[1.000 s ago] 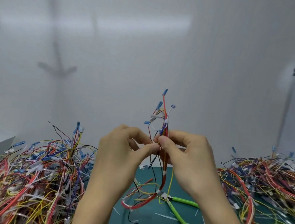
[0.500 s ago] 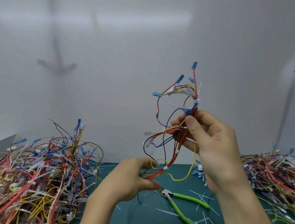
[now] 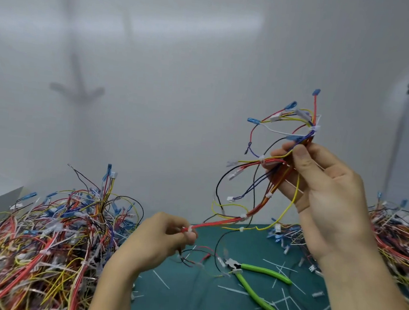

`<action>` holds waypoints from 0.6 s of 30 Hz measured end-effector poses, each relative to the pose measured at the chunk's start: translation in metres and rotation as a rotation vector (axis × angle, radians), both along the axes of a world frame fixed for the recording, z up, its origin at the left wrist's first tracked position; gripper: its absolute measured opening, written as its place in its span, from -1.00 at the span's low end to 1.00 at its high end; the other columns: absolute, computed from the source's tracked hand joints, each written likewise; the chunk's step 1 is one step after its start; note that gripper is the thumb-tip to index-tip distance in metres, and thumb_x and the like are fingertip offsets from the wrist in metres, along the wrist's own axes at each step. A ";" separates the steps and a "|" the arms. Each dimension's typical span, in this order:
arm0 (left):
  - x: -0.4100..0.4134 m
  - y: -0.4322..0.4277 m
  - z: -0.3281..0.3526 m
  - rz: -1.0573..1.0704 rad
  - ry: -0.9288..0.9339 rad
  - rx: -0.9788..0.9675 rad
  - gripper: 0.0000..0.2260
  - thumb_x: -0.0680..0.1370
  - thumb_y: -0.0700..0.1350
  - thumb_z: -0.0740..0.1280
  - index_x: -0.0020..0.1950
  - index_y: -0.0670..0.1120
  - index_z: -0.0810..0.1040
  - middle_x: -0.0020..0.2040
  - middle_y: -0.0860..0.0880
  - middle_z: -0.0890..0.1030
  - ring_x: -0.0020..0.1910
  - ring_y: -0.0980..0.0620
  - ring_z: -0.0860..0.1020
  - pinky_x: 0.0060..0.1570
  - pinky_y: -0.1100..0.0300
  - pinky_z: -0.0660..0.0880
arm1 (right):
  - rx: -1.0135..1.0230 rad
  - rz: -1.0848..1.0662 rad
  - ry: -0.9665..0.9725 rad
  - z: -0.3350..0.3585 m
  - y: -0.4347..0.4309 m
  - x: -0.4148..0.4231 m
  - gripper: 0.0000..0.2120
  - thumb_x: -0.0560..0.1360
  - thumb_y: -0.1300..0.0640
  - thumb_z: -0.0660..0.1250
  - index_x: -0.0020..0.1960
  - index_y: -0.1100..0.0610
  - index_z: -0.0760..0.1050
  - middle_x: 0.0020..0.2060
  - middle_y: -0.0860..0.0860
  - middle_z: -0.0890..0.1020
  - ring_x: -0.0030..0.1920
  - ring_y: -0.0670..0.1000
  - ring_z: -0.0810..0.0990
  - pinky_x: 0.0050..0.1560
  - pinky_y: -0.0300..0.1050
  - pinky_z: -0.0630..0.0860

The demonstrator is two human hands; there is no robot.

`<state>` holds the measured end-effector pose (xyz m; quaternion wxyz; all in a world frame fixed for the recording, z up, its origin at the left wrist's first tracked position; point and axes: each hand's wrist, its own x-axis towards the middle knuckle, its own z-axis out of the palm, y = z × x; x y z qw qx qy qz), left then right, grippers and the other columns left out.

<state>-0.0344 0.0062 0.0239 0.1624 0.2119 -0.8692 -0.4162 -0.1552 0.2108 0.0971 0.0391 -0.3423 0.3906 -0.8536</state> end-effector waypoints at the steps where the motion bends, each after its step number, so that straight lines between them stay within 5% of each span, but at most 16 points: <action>1: -0.001 0.000 0.001 0.040 0.056 0.088 -0.89 0.58 -0.12 0.37 -0.03 -0.10 0.67 -0.15 -0.08 0.72 -0.17 0.02 0.66 -0.09 0.15 0.58 | 0.000 0.005 -0.015 -0.001 -0.001 0.000 -0.85 0.59 0.19 0.26 -0.05 0.15 0.61 -0.21 0.03 0.71 -0.21 0.03 0.72 -0.17 -0.17 0.64; 8: 0.001 0.012 0.018 0.145 0.416 0.480 -0.86 0.62 -0.24 0.27 0.02 -0.26 0.60 -0.13 -0.19 0.72 -0.19 -0.09 0.72 -0.30 0.27 0.62 | -0.001 0.066 -0.105 -0.006 -0.010 -0.001 -0.83 0.60 0.19 0.25 -0.06 0.16 0.61 -0.21 0.04 0.73 -0.19 0.02 0.73 -0.18 -0.17 0.64; 18: 0.010 0.017 0.033 0.007 0.513 0.655 -0.81 0.59 -0.21 0.27 0.05 -0.32 0.59 -0.08 -0.20 0.72 -0.12 -0.08 0.72 -0.29 0.31 0.61 | -0.081 0.152 -0.203 -0.006 -0.011 -0.003 -0.82 0.63 0.23 0.20 0.05 0.27 0.56 -0.18 0.10 0.71 -0.19 0.00 0.73 -0.20 -0.21 0.63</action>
